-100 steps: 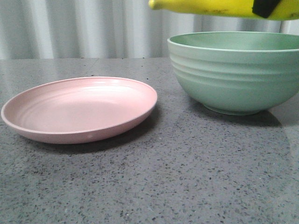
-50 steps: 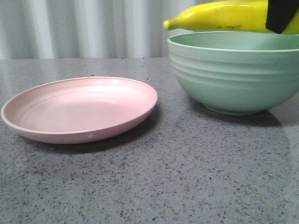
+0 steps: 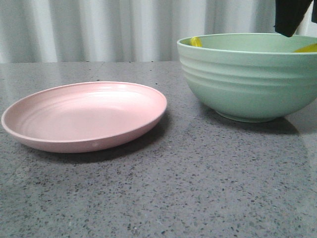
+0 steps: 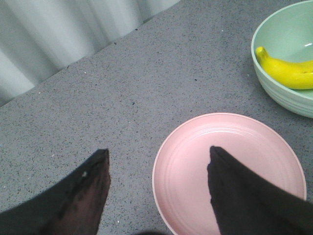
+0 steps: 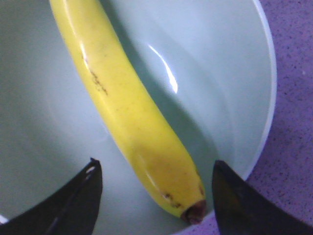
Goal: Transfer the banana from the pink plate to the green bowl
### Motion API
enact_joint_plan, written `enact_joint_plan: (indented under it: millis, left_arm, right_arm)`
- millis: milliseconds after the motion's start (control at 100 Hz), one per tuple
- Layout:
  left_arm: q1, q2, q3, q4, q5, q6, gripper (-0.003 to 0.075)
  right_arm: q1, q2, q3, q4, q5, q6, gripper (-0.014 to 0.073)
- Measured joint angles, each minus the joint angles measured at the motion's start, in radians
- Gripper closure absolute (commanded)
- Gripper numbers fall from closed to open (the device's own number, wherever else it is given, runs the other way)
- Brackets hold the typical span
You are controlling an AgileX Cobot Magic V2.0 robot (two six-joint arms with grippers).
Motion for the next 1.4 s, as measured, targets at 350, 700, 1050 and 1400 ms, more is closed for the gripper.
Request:
enact_joint_plan:
  millis: [350, 700, 1050, 1400]
  left_arm:
    - [0.0, 0.0, 0.0, -0.001, -0.002, 0.0, 0.0366]
    - [0.0, 0.0, 0.002, -0.082, -0.012, 0.0, 0.0739]
    - [0.0, -0.177, 0.271, -0.175, -0.324, 0.0, 0.0739]
    - [0.0, -0.519, 0.719, -0.21, -0.668, 0.0, 0.0739]
  right_arm:
    - [0.0, -0.015, -0.02, -0.008, 0.0, 0.0, 0.0422]
    - [0.0, -0.221, -0.008, -0.029, -0.051, 0.014, 0.0666]
    - [0.0, -0.598, 0.349, -0.035, -0.387, 0.07, 0.0666]
    - [0.0, -0.984, 0.777, -0.042, -0.738, 0.14, 0.0666]
